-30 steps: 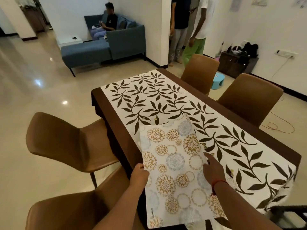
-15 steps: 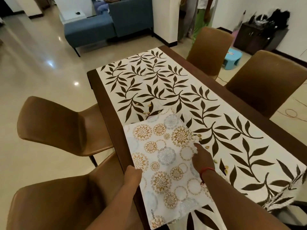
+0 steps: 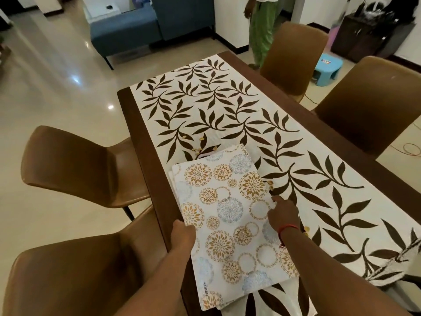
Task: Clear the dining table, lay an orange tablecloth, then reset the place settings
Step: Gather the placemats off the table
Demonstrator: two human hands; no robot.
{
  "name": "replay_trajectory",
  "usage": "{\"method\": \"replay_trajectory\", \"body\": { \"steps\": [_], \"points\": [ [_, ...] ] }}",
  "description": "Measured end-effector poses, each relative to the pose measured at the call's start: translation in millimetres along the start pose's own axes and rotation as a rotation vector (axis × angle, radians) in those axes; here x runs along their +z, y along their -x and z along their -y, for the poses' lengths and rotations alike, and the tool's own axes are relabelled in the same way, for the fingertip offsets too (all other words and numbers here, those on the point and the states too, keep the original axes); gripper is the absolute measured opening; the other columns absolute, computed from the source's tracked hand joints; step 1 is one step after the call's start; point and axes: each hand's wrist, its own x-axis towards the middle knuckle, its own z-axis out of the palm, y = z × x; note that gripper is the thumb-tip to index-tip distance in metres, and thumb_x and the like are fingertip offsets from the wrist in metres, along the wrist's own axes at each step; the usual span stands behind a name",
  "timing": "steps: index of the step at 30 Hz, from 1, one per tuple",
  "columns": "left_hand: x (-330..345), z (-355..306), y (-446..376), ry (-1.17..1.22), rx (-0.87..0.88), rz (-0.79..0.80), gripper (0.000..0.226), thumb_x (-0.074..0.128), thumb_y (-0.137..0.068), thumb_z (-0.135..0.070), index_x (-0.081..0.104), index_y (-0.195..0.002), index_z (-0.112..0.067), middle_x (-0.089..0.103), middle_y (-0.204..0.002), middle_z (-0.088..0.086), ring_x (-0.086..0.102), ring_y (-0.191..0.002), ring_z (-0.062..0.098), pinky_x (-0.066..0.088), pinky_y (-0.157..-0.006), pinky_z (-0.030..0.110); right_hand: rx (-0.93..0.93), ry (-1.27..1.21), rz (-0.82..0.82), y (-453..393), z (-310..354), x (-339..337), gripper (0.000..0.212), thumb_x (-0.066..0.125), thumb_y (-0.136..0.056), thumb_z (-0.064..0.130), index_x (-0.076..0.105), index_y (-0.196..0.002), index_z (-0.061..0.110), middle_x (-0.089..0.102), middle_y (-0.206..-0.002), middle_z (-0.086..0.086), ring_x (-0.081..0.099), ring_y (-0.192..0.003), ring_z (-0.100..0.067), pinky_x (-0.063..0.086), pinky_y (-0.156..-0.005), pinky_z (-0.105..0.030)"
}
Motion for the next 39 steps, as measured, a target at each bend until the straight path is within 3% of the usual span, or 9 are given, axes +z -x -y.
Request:
{"method": "replay_trajectory", "body": {
  "steps": [5, 8, 19, 22, 25, 29, 33, 36, 39],
  "points": [
    [7.6, -5.2, 6.9, 0.075, 0.037, -0.062, 0.008, 0.045, -0.097, -0.005, 0.046, -0.105, -0.008, 0.060, -0.102, 0.015, 0.059, -0.086, 0.029, 0.044, -0.068, 0.036, -0.009, -0.114, -0.010, -6.3, 0.9, -2.6, 0.045, 0.056, -0.087, 0.011, 0.059, -0.132, 0.018, 0.050, -0.130, -0.020, 0.053, -0.115, -0.039, 0.046, -0.098, -0.045],
    [10.7, -12.8, 11.9, 0.086, 0.105, -0.139, 0.017, 0.042, -0.097, 0.001, 0.049, -0.107, -0.010, 0.058, -0.102, 0.013, 0.053, -0.089, 0.025, 0.043, -0.077, 0.035, -0.018, -0.266, -0.025, -3.5, 6.8, -2.5, 0.042, 0.054, -0.084, 0.003, 0.062, -0.124, 0.012, 0.050, -0.122, -0.021, 0.057, -0.102, -0.039, 0.048, -0.090, -0.040],
    [-15.7, -26.6, 21.6, 0.211, 0.367, -0.145, 0.042, 0.034, -0.097, 0.007, 0.056, -0.114, -0.025, 0.063, -0.110, -0.003, 0.059, -0.096, 0.015, 0.046, -0.082, 0.028, -0.009, -0.486, -0.148, 27.4, 25.5, -13.8, 0.039, 0.052, -0.085, 0.008, 0.060, -0.123, 0.009, 0.060, -0.119, -0.017, 0.058, -0.108, -0.034, 0.051, -0.093, -0.047],
    [-27.5, -33.0, 22.3, 0.211, 0.406, -0.092, 0.049, 0.031, -0.098, 0.007, 0.057, -0.126, -0.023, 0.064, -0.112, -0.004, 0.061, -0.100, 0.016, 0.046, -0.076, 0.024, 0.004, -0.572, -0.205, 44.9, 29.2, -20.1, 0.032, 0.050, -0.084, 0.006, 0.061, -0.113, 0.015, 0.063, -0.112, -0.013, 0.061, -0.099, -0.029, 0.052, -0.087, -0.041],
    [-37.8, -41.1, 23.2, 0.205, 0.439, -0.032, 0.053, 0.030, -0.099, 0.005, 0.056, -0.125, -0.033, 0.063, -0.102, -0.016, 0.061, -0.096, 0.009, 0.046, -0.067, 0.018, 0.012, -0.584, -0.284, 63.4, 29.9, -27.3, 0.031, 0.051, -0.084, 0.003, 0.060, -0.111, 0.014, 0.064, -0.107, -0.009, 0.060, -0.097, -0.028, 0.046, -0.081, -0.033],
    [-56.8, -47.8, 27.2, 0.218, 0.502, 0.137, 0.057, 0.033, -0.102, 0.001, 0.046, -0.145, -0.033, 0.059, -0.123, -0.010, 0.058, -0.105, 0.012, 0.047, -0.085, 0.023, 0.065, -0.566, -0.418, 105.4, 28.2, -33.0, 0.033, 0.052, -0.084, 0.002, 0.059, -0.114, 0.014, 0.063, -0.107, -0.008, 0.058, -0.100, -0.030, 0.044, -0.083, -0.033],
    [-80.3, -38.0, 33.0, 0.182, 0.582, 0.316, 0.058, 0.037, -0.101, -0.003, 0.043, -0.148, -0.036, 0.058, -0.125, -0.009, 0.057, -0.113, 0.018, 0.049, -0.095, 0.031, 0.134, -0.621, -0.544, 162.3, 26.9, -28.2, 0.036, 0.049, -0.082, 0.002, 0.060, -0.113, 0.017, 0.066, -0.104, -0.006, 0.061, -0.095, -0.029, 0.051, -0.084, -0.039],
    [-101.7, -23.5, 43.9, 0.149, 0.623, 0.446, 0.056, 0.044, -0.101, -0.012, 0.043, -0.144, -0.047, 0.058, -0.116, -0.017, 0.055, -0.090, -0.002, 0.050, -0.070, 0.016, 0.190, -0.686, -0.625, 211.8, 21.9, -15.0, 0.034, 0.047, -0.081, 0.001, 0.059, -0.106, 0.021, 0.066, -0.104, -0.004, 0.059, -0.089, -0.026, 0.049, -0.074, -0.034],
    [-113.1, -7.8, 58.9, 0.109, 0.598, 0.539, 0.068, 0.039, -0.100, 0.001, 0.033, -0.152, -0.043, 0.052, -0.142, -0.009, 0.054, -0.087, -0.001, 0.048, -0.064, 0.013, 0.248, -0.718, -0.700, 264.7, 11.8, 2.4, 0.035, 0.046, -0.082, 0.000, 0.059, -0.106, 0.022, 0.066, -0.104, -0.005, 0.058, -0.085, -0.024, 0.046, -0.067, -0.030]
  ]
}}
